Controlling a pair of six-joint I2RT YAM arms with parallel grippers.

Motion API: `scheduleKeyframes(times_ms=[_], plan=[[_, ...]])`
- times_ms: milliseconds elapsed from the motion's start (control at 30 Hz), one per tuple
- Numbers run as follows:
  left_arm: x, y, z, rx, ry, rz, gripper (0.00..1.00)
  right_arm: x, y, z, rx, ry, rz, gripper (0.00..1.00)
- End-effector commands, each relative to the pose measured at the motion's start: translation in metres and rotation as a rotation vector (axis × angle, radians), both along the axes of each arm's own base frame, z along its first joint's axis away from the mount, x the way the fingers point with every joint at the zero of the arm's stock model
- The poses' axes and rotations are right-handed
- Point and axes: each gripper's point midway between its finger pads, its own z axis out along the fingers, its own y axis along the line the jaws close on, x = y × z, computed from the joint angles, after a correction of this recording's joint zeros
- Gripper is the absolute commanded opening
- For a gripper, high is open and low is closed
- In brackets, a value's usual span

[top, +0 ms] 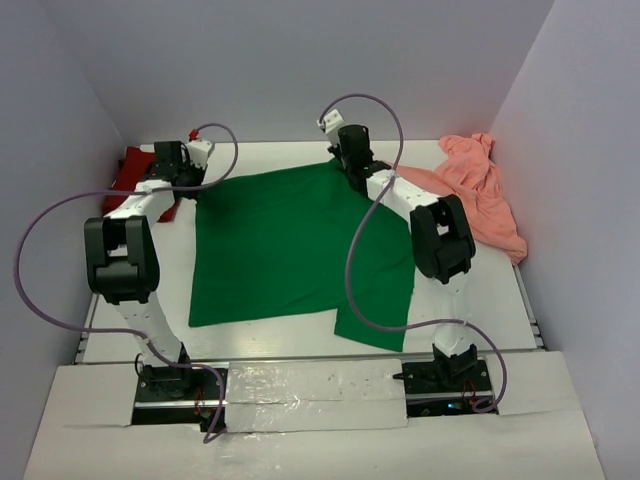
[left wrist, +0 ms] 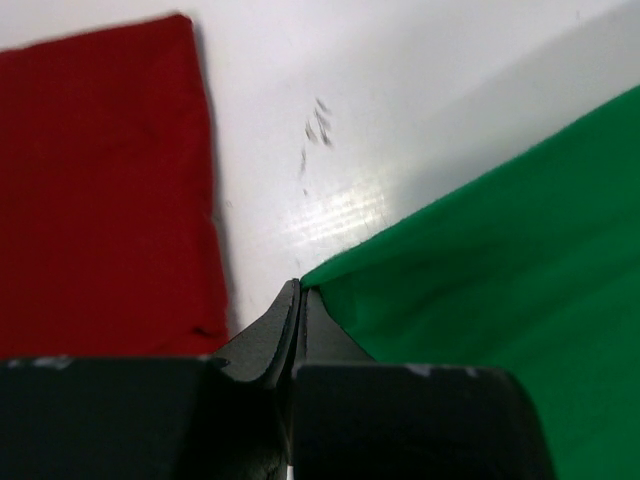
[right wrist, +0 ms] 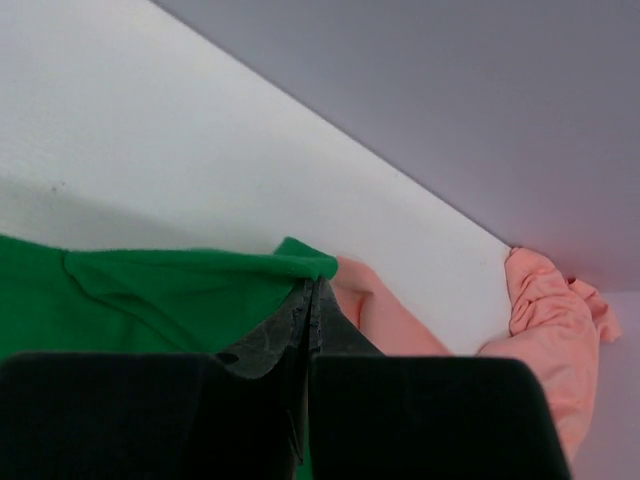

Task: Fold and stack the t-shirts
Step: Fold the flattened tshirt in 1/3 of the way

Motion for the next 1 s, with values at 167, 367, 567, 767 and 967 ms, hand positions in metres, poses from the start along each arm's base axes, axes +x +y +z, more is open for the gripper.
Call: scheduleKeyframes(times_ms=[167,367,567,767,967], plan=[[-0.023,0.004,0.028,0.04,-0.056,-0.011,0.0,-0.026,-0.024,0.039,-0.009,-0.019,-0.047,0.0],[-0.045,0.0,0.025,0.027,-0.018,-0.042,0.0,-0.051,-0.03,0.045,-0.016,0.04,-0.045,0.0],[-0.069,-0.007,0.017,0.012,0.031,-0.08,0.0,-0.075,-0.032,0.048,-0.026,0.092,-0.042,0.0],[-0.098,-0.016,0.006,-0.021,0.107,-0.125,0.0,-0.102,-0.029,0.043,-0.027,0.189,-0.032,0.0],[-0.124,-0.023,-0.011,-0.048,0.187,-0.16,0.0,-0.128,-0.024,0.033,-0.021,0.292,-0.02,0.0]])
